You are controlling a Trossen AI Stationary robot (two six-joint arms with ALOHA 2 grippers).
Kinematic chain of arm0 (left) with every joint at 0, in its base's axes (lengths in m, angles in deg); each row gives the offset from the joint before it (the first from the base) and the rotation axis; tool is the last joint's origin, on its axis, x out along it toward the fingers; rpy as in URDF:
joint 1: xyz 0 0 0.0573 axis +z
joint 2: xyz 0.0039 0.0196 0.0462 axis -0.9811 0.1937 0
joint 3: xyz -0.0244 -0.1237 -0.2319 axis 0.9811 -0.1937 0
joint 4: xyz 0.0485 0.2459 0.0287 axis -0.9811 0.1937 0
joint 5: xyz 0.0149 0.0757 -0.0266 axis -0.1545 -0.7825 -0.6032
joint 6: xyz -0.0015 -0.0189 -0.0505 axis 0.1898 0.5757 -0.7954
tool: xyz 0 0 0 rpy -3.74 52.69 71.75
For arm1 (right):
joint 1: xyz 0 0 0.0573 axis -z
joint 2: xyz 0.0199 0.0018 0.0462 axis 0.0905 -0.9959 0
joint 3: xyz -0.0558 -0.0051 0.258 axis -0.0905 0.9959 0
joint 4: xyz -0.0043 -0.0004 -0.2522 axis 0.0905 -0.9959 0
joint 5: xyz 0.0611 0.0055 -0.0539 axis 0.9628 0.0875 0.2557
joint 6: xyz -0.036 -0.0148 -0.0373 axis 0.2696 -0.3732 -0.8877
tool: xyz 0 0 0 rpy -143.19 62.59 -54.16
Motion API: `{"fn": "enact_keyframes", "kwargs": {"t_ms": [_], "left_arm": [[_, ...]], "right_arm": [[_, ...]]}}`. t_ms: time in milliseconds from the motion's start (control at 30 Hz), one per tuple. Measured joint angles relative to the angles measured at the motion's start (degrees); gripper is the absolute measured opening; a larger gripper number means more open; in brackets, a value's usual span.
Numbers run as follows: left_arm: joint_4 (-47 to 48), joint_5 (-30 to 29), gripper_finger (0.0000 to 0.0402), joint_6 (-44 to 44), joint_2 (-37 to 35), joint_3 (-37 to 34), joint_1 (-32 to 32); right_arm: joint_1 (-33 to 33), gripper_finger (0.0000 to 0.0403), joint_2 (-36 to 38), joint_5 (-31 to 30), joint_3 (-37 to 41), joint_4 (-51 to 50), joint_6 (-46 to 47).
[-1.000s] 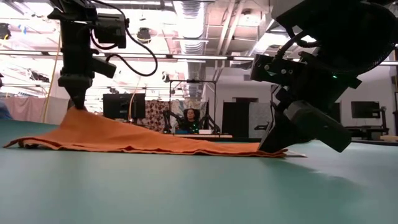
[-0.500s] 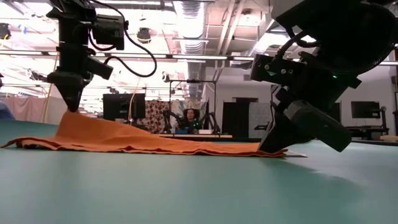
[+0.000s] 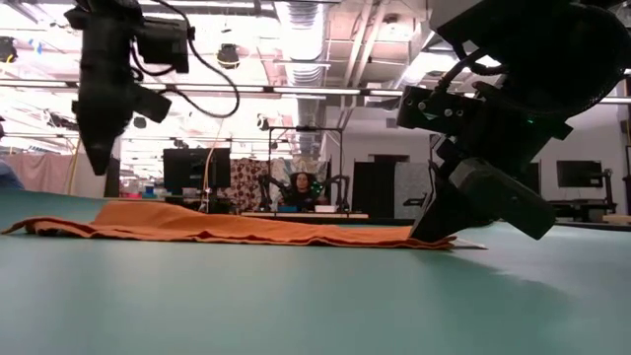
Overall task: Roll towel
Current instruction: Fold the orange towel
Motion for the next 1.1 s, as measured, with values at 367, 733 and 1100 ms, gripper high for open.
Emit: {"fn": "enact_keyframes", "kwargs": {"t_ms": [367, 733, 1100], "left_arm": [[-10.1, -10.0, 0.0002, -24.4, -2.7, -3.9, -29.7], [-12.5, -19.6, 0.0000, -42.3, 6.4, -4.3, -48.6], [-12.7, -17.2, 0.0000, -41.6, 20.0, -4.3, -49.8]], "right_arm": [[0.0, 0.0015, 0.0, 0.0, 0.0, -0.1, 0.4], [0.0, 0.0015, 0.0, 0.0, 0.0, -0.1, 0.5], [-0.2, 0.0015, 0.0, 0.0, 0.0, -0.1, 0.5]]}}
